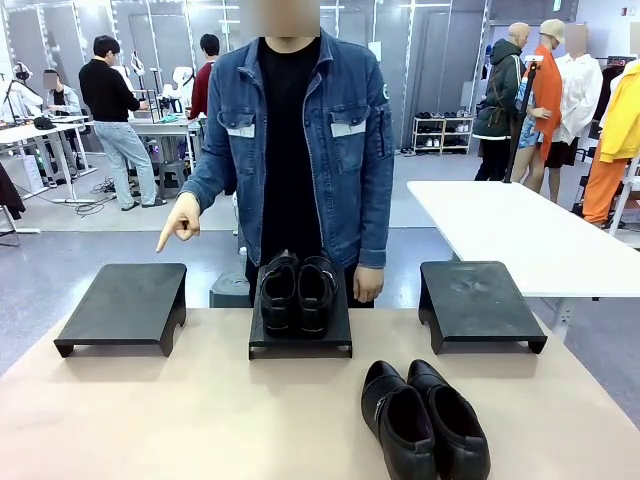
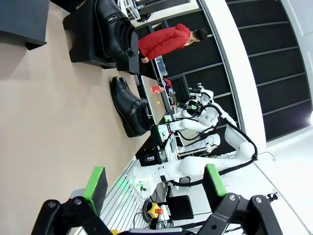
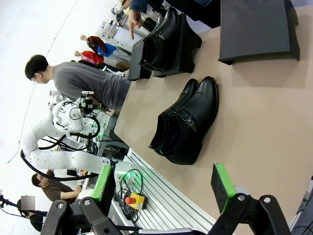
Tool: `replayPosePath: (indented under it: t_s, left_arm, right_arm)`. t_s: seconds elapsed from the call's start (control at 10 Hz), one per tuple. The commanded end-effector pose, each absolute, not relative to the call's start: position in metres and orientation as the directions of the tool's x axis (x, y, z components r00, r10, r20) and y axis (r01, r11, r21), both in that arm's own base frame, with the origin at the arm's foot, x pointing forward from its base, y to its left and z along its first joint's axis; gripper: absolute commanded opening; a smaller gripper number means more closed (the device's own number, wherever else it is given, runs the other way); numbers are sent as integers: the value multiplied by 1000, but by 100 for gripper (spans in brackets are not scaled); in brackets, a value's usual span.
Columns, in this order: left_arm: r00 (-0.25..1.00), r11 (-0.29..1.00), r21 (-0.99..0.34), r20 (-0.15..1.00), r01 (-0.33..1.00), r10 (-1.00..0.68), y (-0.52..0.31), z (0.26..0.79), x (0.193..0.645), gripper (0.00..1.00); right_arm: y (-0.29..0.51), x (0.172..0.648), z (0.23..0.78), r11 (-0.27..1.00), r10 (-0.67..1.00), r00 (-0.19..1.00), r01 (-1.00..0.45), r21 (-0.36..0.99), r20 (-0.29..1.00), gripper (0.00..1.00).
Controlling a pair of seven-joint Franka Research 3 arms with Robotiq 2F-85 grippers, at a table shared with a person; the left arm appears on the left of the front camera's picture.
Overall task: Place the shoes on the stand as instructed by the person.
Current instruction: Pick up another pair of Shoes and place it on the Shoes Stand indicated by the person.
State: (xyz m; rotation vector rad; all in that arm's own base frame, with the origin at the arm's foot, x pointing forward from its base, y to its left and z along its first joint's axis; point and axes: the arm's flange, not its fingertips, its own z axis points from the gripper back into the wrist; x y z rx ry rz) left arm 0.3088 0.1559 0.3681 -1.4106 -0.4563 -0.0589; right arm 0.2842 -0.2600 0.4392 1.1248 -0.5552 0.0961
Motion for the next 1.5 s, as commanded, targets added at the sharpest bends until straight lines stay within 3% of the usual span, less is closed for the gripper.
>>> replayPosePath:
  t_s: [0.0, 0.3, 0.5, 0.8, 1.1, 1.4]
  left_arm:
    - [928, 225, -930, 331, 291, 170, 137, 407, 325, 100]
    - [974, 371, -906, 228, 204, 20, 46, 504, 358, 100]
    - [991, 522, -847, 135, 103, 22, -47, 541, 365, 100]
    - [995, 716, -698, 77, 4, 69, -170, 553, 356, 100]
    - [981, 864, -504, 175, 18, 82, -283, 538, 345, 100]
    - [978, 912, -408, 203, 38, 50, -329, 525, 337, 100]
  right_arm:
    - [-260, 284, 441, 437, -207, 855, -355, 827, 476, 100]
    - [-260, 284, 441, 437, -207, 855, -355, 827, 476, 100]
    - [-260, 284, 441, 437, -207, 855, -355, 827, 476, 100]
    - [-260, 284, 441, 437, -207, 855, -355, 827, 476, 100]
    - [-260, 284, 441, 437, -207, 855, -355, 827, 476, 100]
    - [-260, 284, 441, 437, -207, 855, -355, 827, 476, 100]
